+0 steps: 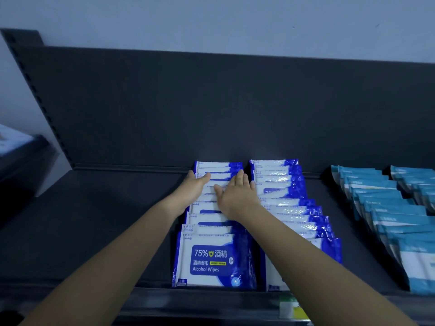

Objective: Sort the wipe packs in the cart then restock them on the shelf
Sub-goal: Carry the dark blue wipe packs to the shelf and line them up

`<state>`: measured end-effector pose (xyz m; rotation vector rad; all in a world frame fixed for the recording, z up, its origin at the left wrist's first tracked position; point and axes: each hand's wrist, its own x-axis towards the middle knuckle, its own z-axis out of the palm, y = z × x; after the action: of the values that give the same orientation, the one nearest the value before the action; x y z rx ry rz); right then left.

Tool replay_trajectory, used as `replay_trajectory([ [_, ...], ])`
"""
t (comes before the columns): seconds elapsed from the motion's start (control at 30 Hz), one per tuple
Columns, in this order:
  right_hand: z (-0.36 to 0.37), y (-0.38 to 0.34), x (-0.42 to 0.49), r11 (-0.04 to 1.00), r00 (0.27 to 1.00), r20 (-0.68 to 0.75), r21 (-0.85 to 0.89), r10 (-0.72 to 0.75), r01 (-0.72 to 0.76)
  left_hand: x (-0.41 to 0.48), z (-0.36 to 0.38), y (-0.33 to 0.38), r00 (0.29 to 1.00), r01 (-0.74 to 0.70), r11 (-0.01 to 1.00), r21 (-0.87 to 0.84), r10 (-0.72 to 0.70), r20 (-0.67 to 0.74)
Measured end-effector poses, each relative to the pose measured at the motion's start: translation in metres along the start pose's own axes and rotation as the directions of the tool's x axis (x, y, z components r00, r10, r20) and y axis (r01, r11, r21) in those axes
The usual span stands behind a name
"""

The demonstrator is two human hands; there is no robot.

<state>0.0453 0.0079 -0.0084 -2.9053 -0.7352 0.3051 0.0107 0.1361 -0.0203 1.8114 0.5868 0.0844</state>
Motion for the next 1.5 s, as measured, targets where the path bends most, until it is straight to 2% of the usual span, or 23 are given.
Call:
replay_trajectory([
  [0.07, -0.001, 0.005, -0.002, 0.998, 0.999, -0.024, -0.058, -0.021, 0.020, -0.004, 0.000, 0.001, 0.992, -0.052, 0.961, 0.271, 0.082, -0.100],
  [0.13, -0.006, 0.013, -0.002, 0.992, 0.997, -0.060, -0.123, -0.045, 0.038, -0.013, 0.003, 0.005, 0.978, -0.112, 0.812, 0.573, 0.192, -0.081],
  [0.17, -0.010, 0.017, -0.003, 0.990, 0.996, -0.072, -0.136, -0.049, 0.039, -0.018, 0.006, 0.007, 0.967, -0.155, 0.732, 0.663, 0.249, -0.048],
  [0.27, -0.027, 0.045, -0.007, 0.992, 0.996, -0.083, -0.126, -0.031, 0.020, -0.033, 0.019, 0.024, 0.906, -0.282, 0.561, 0.778, 0.422, 0.025],
  [0.37, -0.038, 0.081, -0.016, 0.992, 1.000, -0.024, -0.123, -0.003, 0.000, -0.040, 0.040, 0.041, 0.868, -0.381, 0.458, 0.803, 0.477, 0.140],
  [0.43, -0.038, 0.102, -0.021, 0.999, 0.999, 0.045, -0.041, -0.004, 0.006, -0.045, 0.058, 0.048, 0.855, -0.476, 0.448, 0.757, 0.438, 0.279],
  [0.5, -0.035, 0.117, -0.027, 0.998, 0.997, 0.074, 0.055, -0.008, 0.003, -0.048, 0.075, 0.049, 0.837, -0.537, 0.478, 0.695, 0.401, 0.372],
  [0.6, -0.034, 0.136, -0.034, 0.994, 1.000, 0.012, 0.103, -0.022, 0.021, -0.048, 0.091, 0.051, 0.825, -0.562, 0.523, 0.641, 0.413, 0.385],
  [0.73, -0.039, 0.153, -0.033, 0.996, 0.996, 0.002, 0.042, -0.084, 0.084, -0.044, 0.100, 0.055, 0.837, -0.539, 0.535, 0.650, 0.425, 0.345],
  [0.8, -0.042, 0.159, -0.030, 0.992, 0.992, -0.045, 0.033, -0.118, 0.120, -0.043, 0.103, 0.060, 0.842, -0.520, 0.493, 0.698, 0.433, 0.322],
  [0.87, -0.043, 0.164, -0.027, 0.985, 0.987, -0.081, 0.087, -0.142, 0.149, -0.042, 0.107, 0.063, 0.860, -0.495, 0.409, 0.767, 0.358, 0.364],
  [0.97, -0.037, 0.170, -0.024, 0.978, 0.979, 0.066, 0.089, -0.193, 0.186, -0.039, 0.116, 0.058, 0.879, -0.474, 0.332, 0.815, 0.138, 0.456],
  [1.03, -0.032, 0.175, -0.022, 0.975, 0.979, 0.063, 0.129, -0.192, 0.183, -0.037, 0.119, 0.058, 0.889, -0.457, 0.323, 0.829, 0.148, 0.433],
  [1.13, -0.036, 0.178, -0.009, 0.952, 0.967, -0.175, 0.211, -0.184, 0.219, -0.030, 0.125, 0.073, 0.894, -0.426, 0.370, 0.826, 0.310, 0.323],
  [1.17, -0.037, 0.178, -0.002, 0.949, 0.961, -0.209, 0.217, -0.184, 0.229, -0.026, 0.128, 0.077, 0.892, -0.417, 0.385, 0.823, 0.349, 0.289],
  [1.23, -0.039, 0.179, 0.012, 0.953, 0.967, -0.160, 0.197, -0.200, 0.230, -0.014, 0.133, 0.080, 0.903, -0.382, 0.400, 0.833, 0.352, 0.245],
  [1.37, -0.030, 0.181, 0.032, 0.962, 0.975, -0.027, 0.161, -0.219, 0.220, 0.007, 0.143, 0.069, 0.935, -0.345, 0.380, 0.858, 0.219, 0.279],
  [1.5, -0.024, 0.185, 0.033, 0.943, 0.972, -0.019, 0.240, -0.232, 0.230, 0.010, 0.142, 0.071, 0.925, -0.364, 0.415, 0.834, 0.268, 0.270],
])
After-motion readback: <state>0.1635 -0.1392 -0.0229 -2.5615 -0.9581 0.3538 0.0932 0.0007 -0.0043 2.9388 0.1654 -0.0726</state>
